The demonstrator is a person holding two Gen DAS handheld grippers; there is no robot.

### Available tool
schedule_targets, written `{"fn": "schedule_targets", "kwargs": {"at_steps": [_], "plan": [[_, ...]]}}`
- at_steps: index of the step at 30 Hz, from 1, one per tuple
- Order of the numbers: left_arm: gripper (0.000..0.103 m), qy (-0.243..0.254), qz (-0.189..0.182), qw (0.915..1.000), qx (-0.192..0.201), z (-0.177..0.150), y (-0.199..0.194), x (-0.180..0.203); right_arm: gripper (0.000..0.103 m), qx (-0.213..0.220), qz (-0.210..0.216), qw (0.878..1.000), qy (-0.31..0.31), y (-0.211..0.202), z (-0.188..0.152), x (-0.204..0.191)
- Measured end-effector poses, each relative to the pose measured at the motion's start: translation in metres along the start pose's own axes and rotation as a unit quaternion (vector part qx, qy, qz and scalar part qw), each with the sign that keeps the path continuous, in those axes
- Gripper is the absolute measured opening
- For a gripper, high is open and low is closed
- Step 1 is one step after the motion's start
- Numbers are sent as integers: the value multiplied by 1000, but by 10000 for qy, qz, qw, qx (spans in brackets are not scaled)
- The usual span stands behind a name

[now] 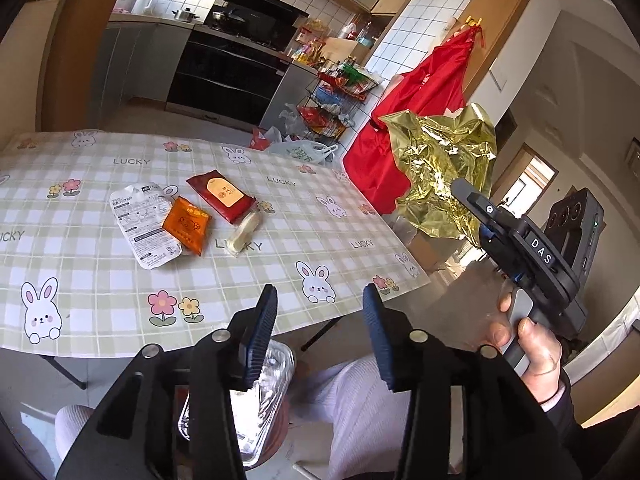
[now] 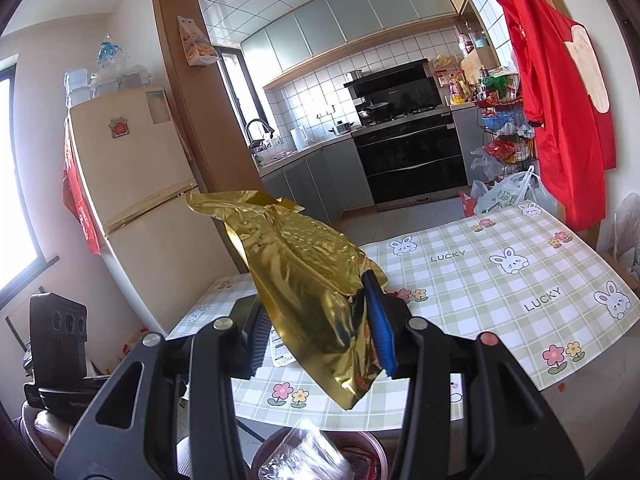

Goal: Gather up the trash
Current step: 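Lower the gold foil bag over the pink bin and open the right tool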

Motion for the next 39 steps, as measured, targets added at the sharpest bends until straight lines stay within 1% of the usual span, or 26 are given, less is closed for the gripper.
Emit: {"fn": "schedule_targets", "kwargs": {"at_steps": [1,2,3,4,5,6,7,8,9,12,14,16,18,22,28,32,39], "plan": [[51,-5,38,10000,46,2,-2,-1,45,-4,6,10000,-7,0,0,-1],[56,-6,76,9999,97,3,-5,-3,45,-11,10,10000,-22,0,0,-1],[62,7,142,9998,171,5,-8,-4,45,-18,15,10000,-38,-1,0,-2],[66,33,239,9994,259,7,-12,-6,45,-34,20,10000,-66,0,0,-3],[73,61,333,9988,345,9,-17,-7,45,-48,25,9999,-88,0,1,-3],[80,101,467,9978,462,12,-22,-9,45,-69,29,9999,-126,1,0,-4],[83,134,602,9965,568,14,-28,-11,45,-84,41,9998,-161,1,0,-5],[88,158,772,9945,690,16,-34,-15,45,-104,60,9997,-191,1,1,-6],[92,178,927,9923,800,18,-41,-19,45,-135,97,9996,-222,2,1,-8],[97,215,1431,9836,1077,24,-59,-30,45,-284,214,9989,-315,6,-4,-15],[97,210,1767,9763,1233,28,-69,-40,45,-460,322,9976,-396,11,-11,-22],[97,159,1977,9709,1343,30,-79,-49,45,-600,406,9963,-473,15,-19,-31],[97,37,2143,9661,1437,32,-89,-60,45,-735,507,9947,-517,20,-25,-39],[97,-202,2339,9584,1622,31,-108,-79,45,-938,684,9914,-606,28,-33,-57],[97,-540,2489,9523,1683,23,-122,-102,46,-1168,839,9867,-752,36,-43,-76],[97,-572,2597,9490,1691,20,-128,-106,47,-1363,897,9837,-760,43,-50,-84],[97,-684,2623,9471,1718,15,-129,-111,48,-1543,968,9797,-833,48,-62,-93]]}}
Point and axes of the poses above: each gripper's, at about its wrist camera, not at the fingertips, and y roughly the way its jaws point, x to its right, z to its top, the point moved 2 cm from there along y, roughly the way its jaws point, and after that the axes turned 4 degrees about x, right-handed, at the moved point
